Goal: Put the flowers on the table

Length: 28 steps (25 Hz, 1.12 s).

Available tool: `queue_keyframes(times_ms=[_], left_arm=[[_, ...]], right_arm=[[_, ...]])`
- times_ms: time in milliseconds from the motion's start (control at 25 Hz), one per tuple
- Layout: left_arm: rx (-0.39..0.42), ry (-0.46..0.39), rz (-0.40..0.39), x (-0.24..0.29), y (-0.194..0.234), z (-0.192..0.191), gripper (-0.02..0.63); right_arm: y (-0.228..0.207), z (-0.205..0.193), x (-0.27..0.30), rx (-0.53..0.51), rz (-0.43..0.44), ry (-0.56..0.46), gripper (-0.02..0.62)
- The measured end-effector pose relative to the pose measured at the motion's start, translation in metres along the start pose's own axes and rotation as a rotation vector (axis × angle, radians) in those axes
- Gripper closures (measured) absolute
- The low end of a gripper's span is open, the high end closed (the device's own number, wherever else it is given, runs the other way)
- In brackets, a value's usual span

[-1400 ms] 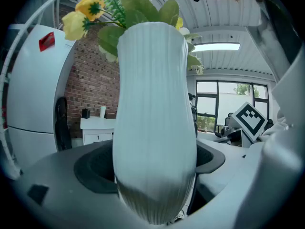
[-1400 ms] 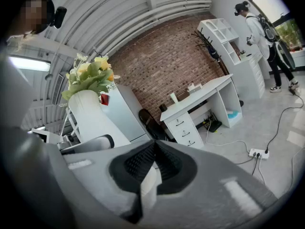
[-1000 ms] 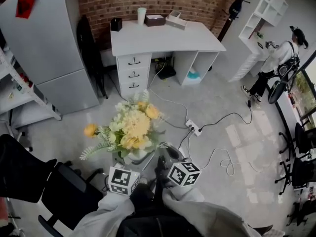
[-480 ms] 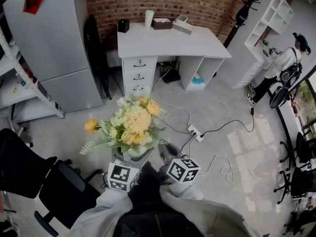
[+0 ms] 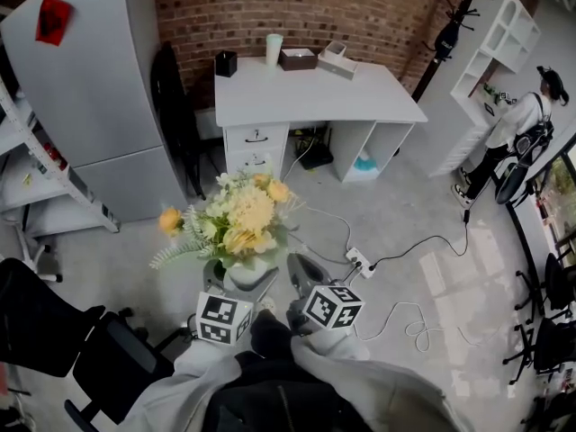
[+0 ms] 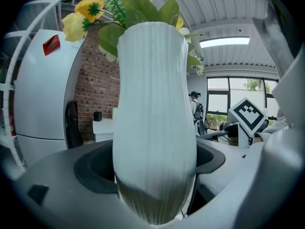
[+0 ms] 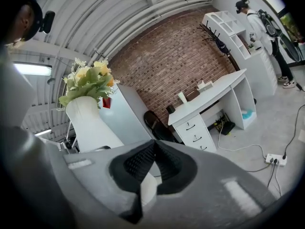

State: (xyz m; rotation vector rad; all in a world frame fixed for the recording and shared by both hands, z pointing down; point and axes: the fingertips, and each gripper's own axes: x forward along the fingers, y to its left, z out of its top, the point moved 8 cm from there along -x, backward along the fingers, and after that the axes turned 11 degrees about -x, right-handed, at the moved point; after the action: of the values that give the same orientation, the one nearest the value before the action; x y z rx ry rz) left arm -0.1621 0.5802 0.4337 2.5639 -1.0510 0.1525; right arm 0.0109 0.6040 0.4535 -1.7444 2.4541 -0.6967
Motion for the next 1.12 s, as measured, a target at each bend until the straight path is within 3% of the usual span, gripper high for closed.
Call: queue_keyframes(times_ms=[560,880,1120], left_arm=[[-0.044,0.057,0.039,0.086,0.049,0.040,0.149],[-0.064,0.031,0.066,0.117,0.077,0.052,0.149],[-0.136,0.010,0.087,0.152,0.102,0.053,0.149]], right_arm=[[-0.052,0.046,0.082,0.048,-0.012,-0.008,0.596],[-0.069,0.061,0.135,0.042,0.042,0.008,0.595],[-0.090,0.069,0.164,0.020,0.059,0.017,0.596]])
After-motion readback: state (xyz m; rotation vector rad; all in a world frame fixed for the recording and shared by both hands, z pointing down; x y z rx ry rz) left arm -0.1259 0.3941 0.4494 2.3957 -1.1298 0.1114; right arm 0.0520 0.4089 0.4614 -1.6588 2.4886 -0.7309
